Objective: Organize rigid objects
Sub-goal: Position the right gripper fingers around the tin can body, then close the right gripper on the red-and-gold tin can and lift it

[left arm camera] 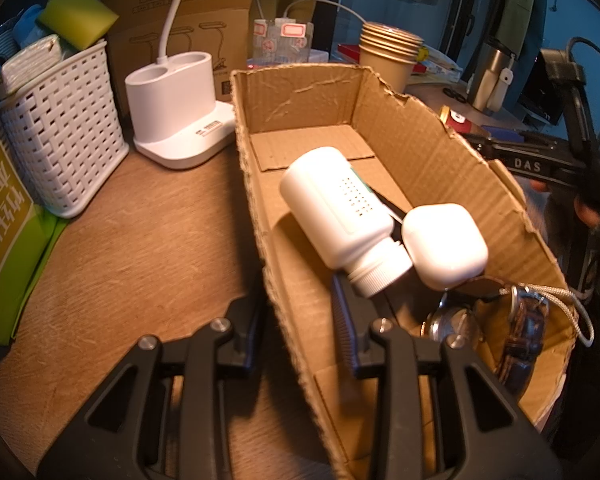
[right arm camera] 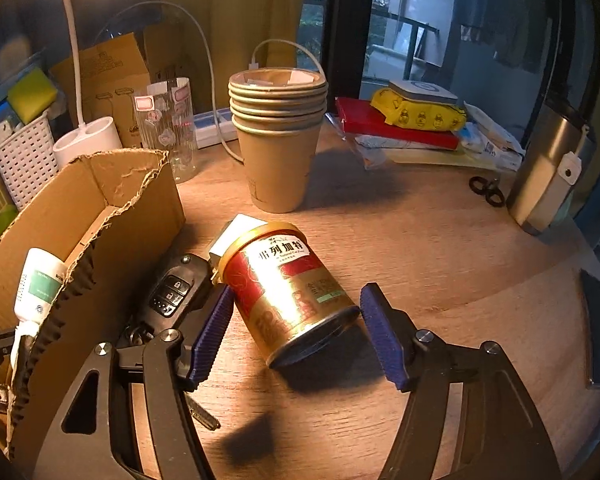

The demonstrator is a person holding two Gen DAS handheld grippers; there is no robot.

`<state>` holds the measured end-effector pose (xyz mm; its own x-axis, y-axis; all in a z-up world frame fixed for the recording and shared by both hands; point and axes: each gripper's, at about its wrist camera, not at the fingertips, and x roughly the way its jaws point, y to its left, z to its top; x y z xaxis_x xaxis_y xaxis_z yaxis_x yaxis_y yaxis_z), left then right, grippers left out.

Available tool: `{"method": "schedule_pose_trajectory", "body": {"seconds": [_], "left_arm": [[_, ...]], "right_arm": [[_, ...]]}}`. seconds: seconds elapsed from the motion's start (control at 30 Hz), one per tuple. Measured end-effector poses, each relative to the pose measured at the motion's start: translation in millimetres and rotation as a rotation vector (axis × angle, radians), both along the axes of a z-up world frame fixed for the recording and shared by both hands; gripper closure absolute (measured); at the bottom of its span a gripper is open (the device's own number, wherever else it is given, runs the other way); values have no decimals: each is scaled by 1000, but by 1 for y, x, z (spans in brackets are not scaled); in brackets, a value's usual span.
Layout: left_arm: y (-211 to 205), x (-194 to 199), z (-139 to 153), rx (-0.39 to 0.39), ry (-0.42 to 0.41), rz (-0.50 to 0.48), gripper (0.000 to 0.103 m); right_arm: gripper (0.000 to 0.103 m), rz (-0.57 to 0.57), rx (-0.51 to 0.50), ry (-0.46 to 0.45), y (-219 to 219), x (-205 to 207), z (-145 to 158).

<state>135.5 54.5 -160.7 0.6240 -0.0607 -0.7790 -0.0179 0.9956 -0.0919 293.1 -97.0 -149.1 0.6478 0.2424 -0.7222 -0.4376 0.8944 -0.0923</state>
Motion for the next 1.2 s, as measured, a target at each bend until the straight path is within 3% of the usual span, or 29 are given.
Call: {"method": "schedule_pose_trajectory", "body": {"seconds": [0.67, 0.9, 1.07, 1.2], "left_arm": [[0, 0, 0, 0, 0, 0, 70], [0, 0, 0, 0, 0, 0, 70], [0, 0, 0, 0, 0, 0, 70], [0, 0, 0, 0, 0, 0, 70]], "right_arm": [[42, 6, -15, -34, 3, -16, 9], [44, 36, -80, -12, 13, -35, 2], [44, 73, -108, -15, 23, -42, 2], [34, 66, -91, -1, 21, -26, -4]]}}
